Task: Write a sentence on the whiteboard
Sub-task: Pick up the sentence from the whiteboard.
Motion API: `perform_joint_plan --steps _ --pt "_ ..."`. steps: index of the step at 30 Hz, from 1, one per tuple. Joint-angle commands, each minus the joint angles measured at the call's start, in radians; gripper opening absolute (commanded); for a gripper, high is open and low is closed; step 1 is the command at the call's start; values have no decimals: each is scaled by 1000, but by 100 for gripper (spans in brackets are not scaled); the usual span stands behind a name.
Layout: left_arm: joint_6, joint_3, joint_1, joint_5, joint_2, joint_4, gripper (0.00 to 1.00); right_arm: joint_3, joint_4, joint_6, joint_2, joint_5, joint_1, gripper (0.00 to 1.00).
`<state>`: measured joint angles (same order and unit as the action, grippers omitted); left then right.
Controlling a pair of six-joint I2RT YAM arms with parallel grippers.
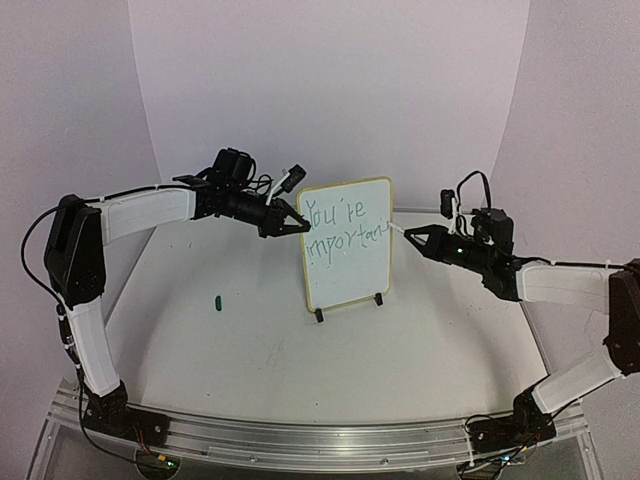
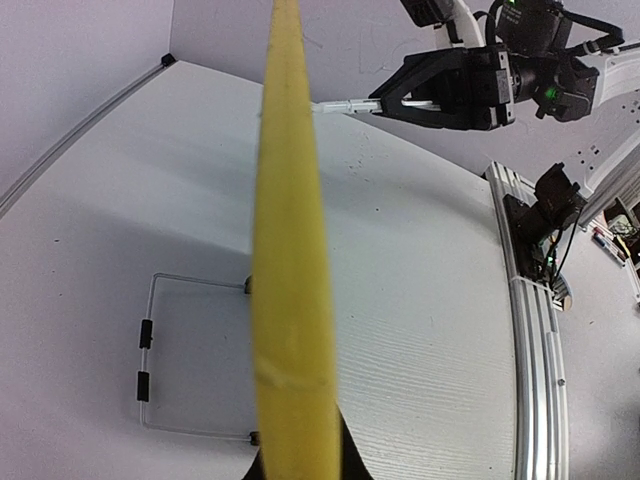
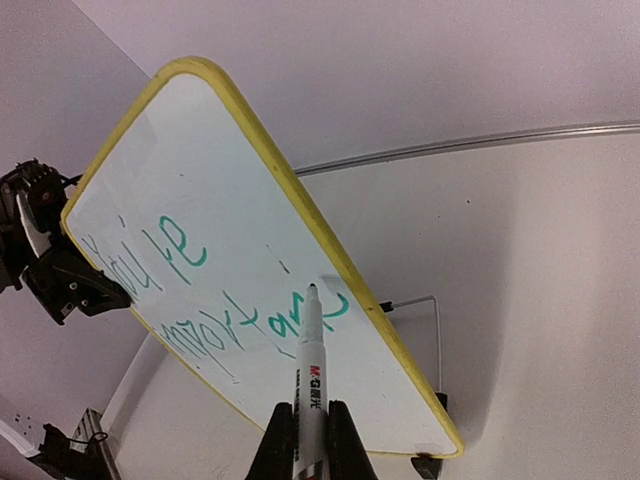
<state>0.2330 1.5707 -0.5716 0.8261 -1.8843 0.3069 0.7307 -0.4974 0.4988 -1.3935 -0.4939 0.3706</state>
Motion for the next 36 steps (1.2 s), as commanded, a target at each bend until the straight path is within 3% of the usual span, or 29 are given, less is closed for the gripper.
perform_joint_plan --steps 1,17,36 --pt "26 3 -26 10 -17 106 0 24 -36 4 39 -52 -3 0" --pt "26 3 -26 9 -21 106 0 61 -45 -4 -61 -4 -3 0" --pt "26 5 -25 10 -20 106 0 -48 -66 35 -64 7 -3 0"
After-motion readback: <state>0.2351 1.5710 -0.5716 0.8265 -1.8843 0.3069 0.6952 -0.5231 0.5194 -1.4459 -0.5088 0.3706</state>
